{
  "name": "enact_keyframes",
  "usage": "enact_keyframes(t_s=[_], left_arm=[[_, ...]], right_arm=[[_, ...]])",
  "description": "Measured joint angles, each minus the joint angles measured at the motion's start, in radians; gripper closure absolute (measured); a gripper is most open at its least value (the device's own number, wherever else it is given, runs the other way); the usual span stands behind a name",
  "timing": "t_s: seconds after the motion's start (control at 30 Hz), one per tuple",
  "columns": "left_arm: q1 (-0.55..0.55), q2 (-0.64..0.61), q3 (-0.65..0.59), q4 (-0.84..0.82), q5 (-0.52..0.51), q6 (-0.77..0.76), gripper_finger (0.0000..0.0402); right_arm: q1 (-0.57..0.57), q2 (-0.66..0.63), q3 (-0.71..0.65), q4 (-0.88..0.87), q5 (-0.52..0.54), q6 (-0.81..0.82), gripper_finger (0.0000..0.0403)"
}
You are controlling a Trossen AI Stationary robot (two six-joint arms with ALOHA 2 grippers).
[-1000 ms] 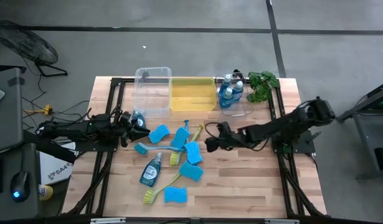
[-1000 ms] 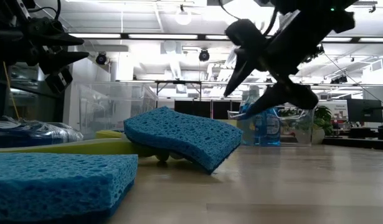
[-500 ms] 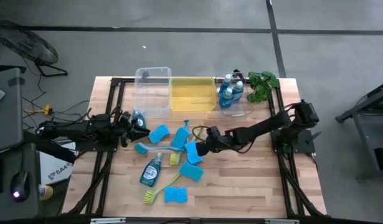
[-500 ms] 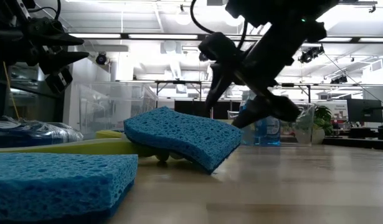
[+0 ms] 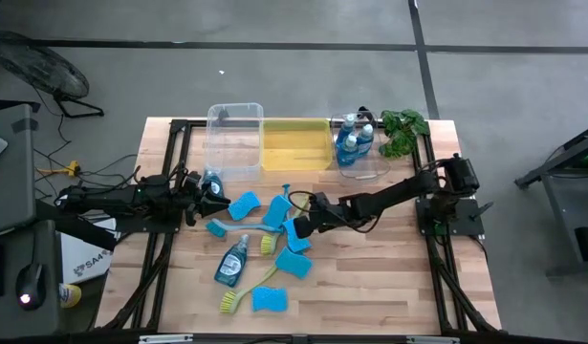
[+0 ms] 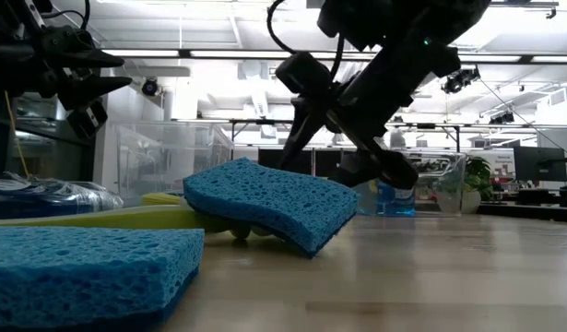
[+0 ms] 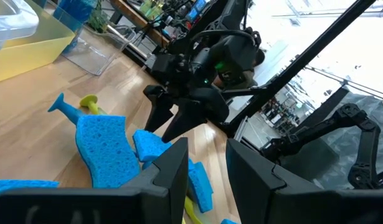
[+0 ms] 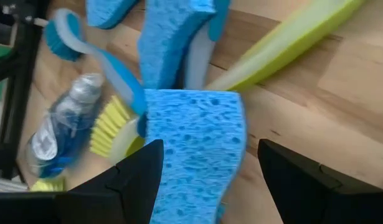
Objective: Pick & Place Kitchen Sink Supplies
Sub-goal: Put the blue sponge into the yellow bin
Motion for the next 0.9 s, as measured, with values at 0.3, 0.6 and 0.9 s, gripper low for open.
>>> enact_keyframes(t_s=[0.3,0.6,0.9], left_arm=[[0.0,0.0,0.0,0.0,-0.001,0.0,0.0296],[0.0,0.0,0.0,0.0,-0.002,0.0,0.0296],[0.0,0.0,0.0,0.0,-0.003,0.0,0.0296]], right_arm=[[-0.003,0.0,0.0,0.003,-0.023,-0.033,0.0157],[-0.013,0.0,0.0,0.044,-0.033,-0.059,0.0181],[-0.02,0.0,-0.001,0.041,-0.033,-0.09,0.0223]])
